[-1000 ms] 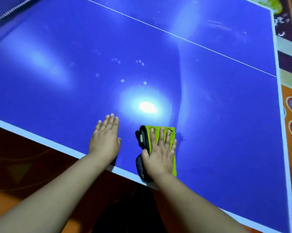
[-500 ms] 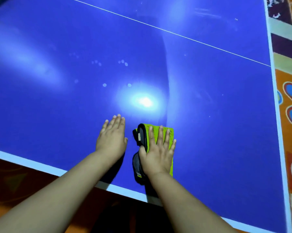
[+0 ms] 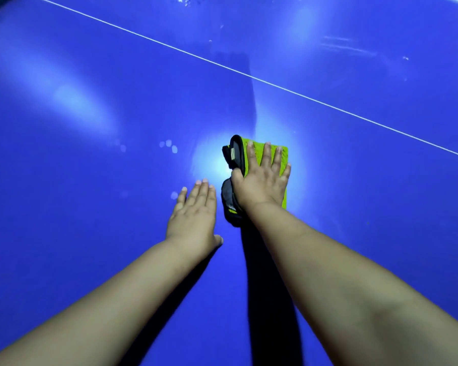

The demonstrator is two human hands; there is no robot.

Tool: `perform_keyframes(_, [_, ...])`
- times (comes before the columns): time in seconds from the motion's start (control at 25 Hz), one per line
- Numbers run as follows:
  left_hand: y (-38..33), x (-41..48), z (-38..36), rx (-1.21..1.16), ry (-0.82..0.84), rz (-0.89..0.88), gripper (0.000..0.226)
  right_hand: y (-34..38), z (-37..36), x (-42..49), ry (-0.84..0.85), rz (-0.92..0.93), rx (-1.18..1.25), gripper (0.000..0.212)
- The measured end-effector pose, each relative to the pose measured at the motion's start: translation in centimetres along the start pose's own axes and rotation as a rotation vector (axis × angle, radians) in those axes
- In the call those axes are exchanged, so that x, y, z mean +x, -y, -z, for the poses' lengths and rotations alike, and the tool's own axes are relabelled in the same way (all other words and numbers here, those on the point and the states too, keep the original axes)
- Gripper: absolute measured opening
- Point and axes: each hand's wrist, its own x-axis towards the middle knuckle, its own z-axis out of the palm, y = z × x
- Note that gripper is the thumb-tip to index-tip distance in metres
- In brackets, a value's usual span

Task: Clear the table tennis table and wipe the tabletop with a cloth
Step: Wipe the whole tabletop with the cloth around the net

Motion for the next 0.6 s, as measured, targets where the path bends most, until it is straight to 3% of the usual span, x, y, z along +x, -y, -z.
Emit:
perform_keyframes(0.16, [-1.4, 3.6, 1.5, 0.187, 0.09, -0.068, 0.115, 0.5, 1.5, 8.6, -0.048, 0.002, -0.026, 0.07])
perform_keyframes(0.36, [-2.3, 5.4, 1.4, 0.321, 0.162, -0.058, 0.108, 2.1, 2.8, 18.7, -0.041, 0.039, -0.025, 0.069])
perform_keyframes(0.48, [-2.8, 5.8, 1.5, 0.343, 0.196, -0.051, 0.099, 2.1, 3.6, 23.3, -0.012, 0.132, -0.037, 0.07])
perform_keyframes(0.6, [-2.8, 6.0, 1.8, 0.39, 0.227, -0.053, 0.108, 1.7, 4.5, 25.4, 0.047, 0.242, -0.045, 0.07])
